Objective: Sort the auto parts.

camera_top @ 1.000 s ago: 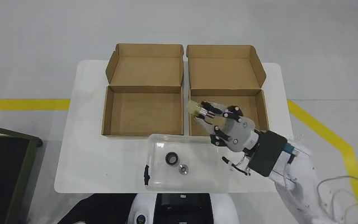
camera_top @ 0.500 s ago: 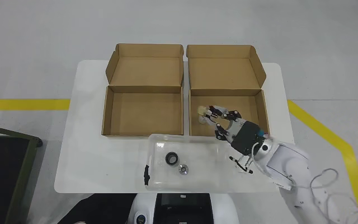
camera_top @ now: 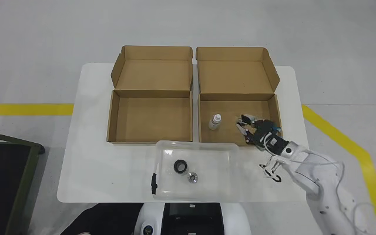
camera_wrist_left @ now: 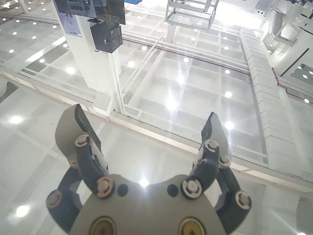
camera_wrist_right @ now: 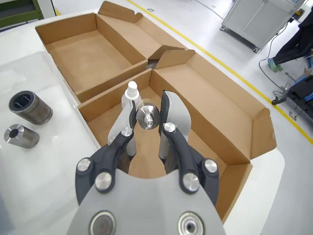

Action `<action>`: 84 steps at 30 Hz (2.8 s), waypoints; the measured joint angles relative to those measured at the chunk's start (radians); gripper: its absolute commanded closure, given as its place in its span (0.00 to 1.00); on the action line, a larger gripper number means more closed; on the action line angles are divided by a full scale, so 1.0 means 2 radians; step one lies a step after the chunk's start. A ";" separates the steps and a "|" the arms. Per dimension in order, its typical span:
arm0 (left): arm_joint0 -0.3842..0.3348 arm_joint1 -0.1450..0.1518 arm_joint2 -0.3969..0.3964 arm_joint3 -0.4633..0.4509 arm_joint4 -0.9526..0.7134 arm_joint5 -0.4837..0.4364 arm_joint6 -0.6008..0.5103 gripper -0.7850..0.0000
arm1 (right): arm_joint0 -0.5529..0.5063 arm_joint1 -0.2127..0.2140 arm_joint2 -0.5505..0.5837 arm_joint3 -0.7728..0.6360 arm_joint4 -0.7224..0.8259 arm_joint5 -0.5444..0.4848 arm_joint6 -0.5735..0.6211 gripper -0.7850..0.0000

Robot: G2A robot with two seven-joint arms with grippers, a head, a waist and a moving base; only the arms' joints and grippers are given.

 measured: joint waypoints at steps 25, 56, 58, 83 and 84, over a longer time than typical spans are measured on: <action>0.000 0.000 0.000 0.000 0.000 0.000 0.000 0.00 | 0.129 -0.011 -0.095 0.141 -0.002 -0.030 0.127 1.00; 0.000 0.000 0.000 0.000 0.000 0.000 0.000 0.00 | 0.138 -0.009 -0.086 0.094 0.032 -0.048 0.167 0.28; 0.000 0.000 0.000 0.000 0.000 0.000 0.000 0.00 | 0.127 -0.006 -0.072 0.070 0.041 -0.053 0.173 0.28; 0.000 0.000 0.000 0.000 0.000 0.000 0.000 0.00 | 0.030 0.004 -0.129 -0.105 0.018 -0.135 0.181 0.22; 0.000 0.000 0.000 0.000 0.000 0.000 0.000 0.00 | 0.032 0.004 -0.136 -0.099 0.015 -0.137 0.177 0.23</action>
